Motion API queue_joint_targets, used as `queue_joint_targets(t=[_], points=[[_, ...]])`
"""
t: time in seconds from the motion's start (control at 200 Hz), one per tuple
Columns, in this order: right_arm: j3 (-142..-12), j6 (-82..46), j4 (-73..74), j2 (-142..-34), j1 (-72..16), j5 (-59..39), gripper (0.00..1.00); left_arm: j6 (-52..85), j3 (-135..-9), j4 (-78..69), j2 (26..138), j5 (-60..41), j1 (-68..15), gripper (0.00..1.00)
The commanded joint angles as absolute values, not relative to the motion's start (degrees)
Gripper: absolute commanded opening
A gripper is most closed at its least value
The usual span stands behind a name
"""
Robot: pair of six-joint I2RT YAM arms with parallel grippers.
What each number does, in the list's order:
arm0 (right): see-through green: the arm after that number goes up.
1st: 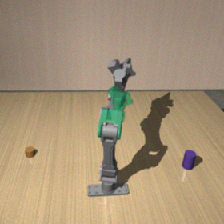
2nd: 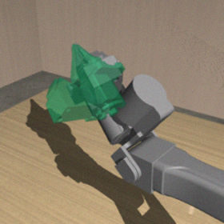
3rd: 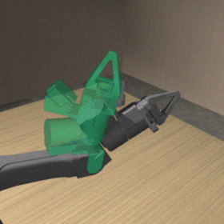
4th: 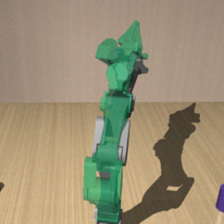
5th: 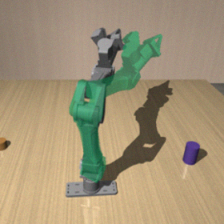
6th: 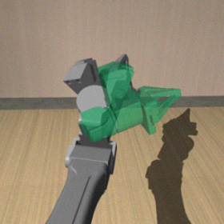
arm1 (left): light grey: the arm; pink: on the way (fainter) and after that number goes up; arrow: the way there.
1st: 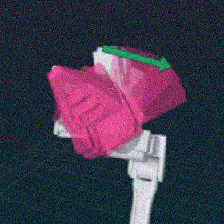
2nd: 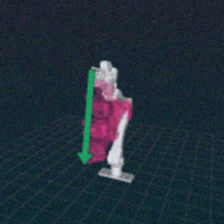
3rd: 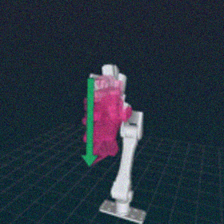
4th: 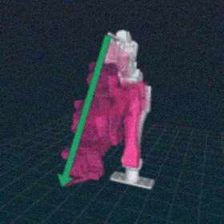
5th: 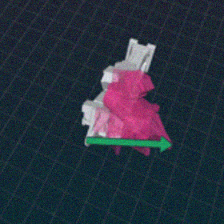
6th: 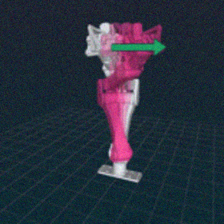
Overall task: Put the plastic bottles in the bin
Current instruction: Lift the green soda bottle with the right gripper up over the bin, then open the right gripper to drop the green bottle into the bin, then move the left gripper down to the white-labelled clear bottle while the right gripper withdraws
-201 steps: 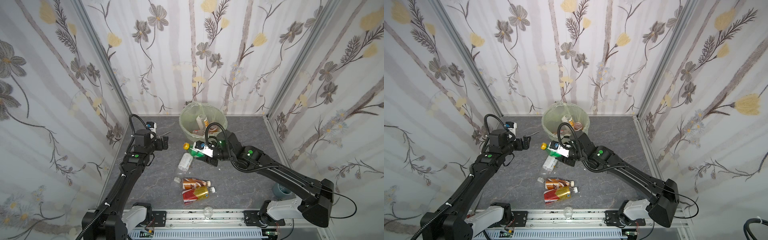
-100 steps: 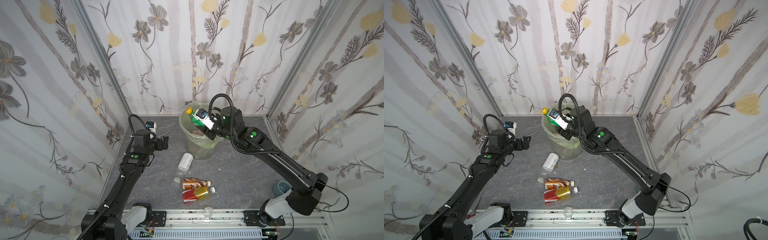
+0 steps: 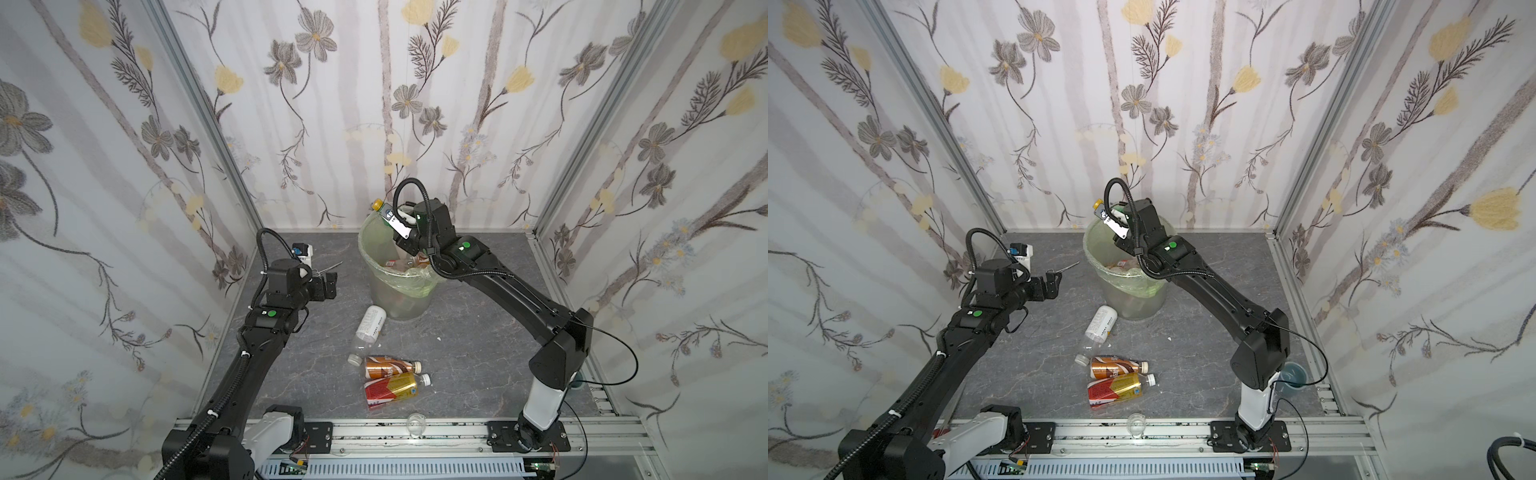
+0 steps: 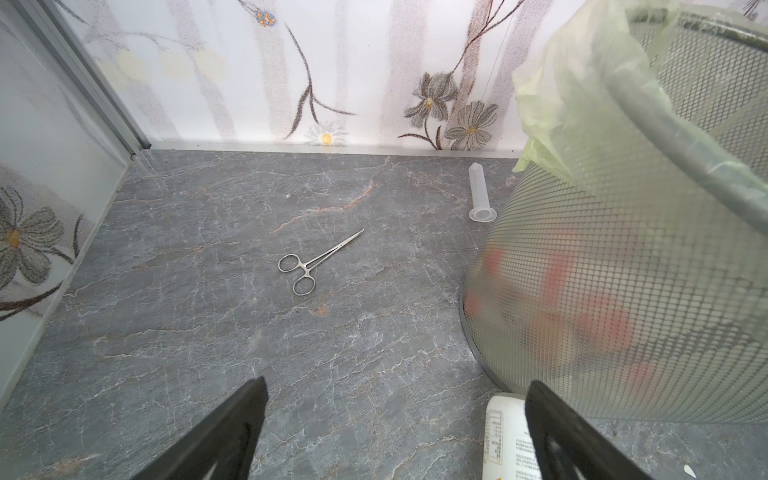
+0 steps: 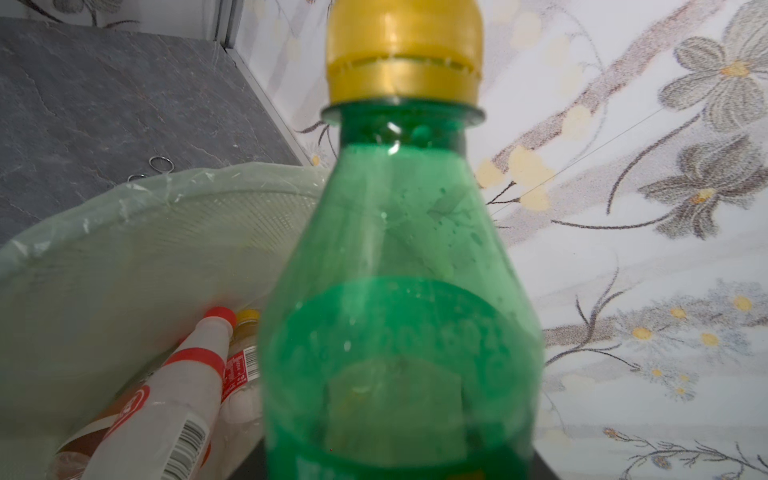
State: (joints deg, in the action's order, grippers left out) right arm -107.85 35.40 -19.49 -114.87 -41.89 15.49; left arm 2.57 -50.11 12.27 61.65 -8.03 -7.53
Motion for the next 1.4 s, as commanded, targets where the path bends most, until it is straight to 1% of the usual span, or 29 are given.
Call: queue_joint_targets(t=[0.0,0.175,0.355,0.42,0.52,0.735,0.845,1.129,1.394], points=[[-109.21,41.39,-17.33,-116.69,-41.71,19.95,0.47,2.11,-50.14,10.99,61.26,-8.37,-7.48,0.99],[-109.58,42.21,-15.68,-117.93,-40.63,18.90,0.48,2.02,-50.19,10.99,61.26,-8.35,-7.47,0.99],[-110.97,44.29,-15.03,-120.51,-40.43,19.83,0.51,2.02,-50.13,10.99,61.08,-8.35,-7.47,0.99],[-111.40,44.30,-14.79,-121.06,-40.28,19.73,0.54,2.02,-50.10,10.98,61.04,-8.44,-7.47,0.99],[-111.53,43.82,-13.48,-121.38,-40.10,20.10,0.64,2.01,-50.09,10.97,60.99,-8.53,-7.47,0.99],[-111.71,42.11,-13.39,-120.28,-39.86,19.74,0.74,2.02,-50.10,10.92,61.00,-8.92,-7.47,0.99],[-111.64,41.37,-13.89,-119.73,-39.64,19.36,0.76,2.02,-50.10,10.92,61.00,-9.14,-7.52,0.99],[-111.49,36.69,-15.19,-116.64,-39.38,17.65,0.77,2.02,-50.10,10.94,61.16,-9.81,-7.47,0.99],[-108.83,28.55,-16.57,-109.62,-39.03,14.39,0.76,1.49,-50.01,10.99,61.87,-16.53,-7.60,0.99]])
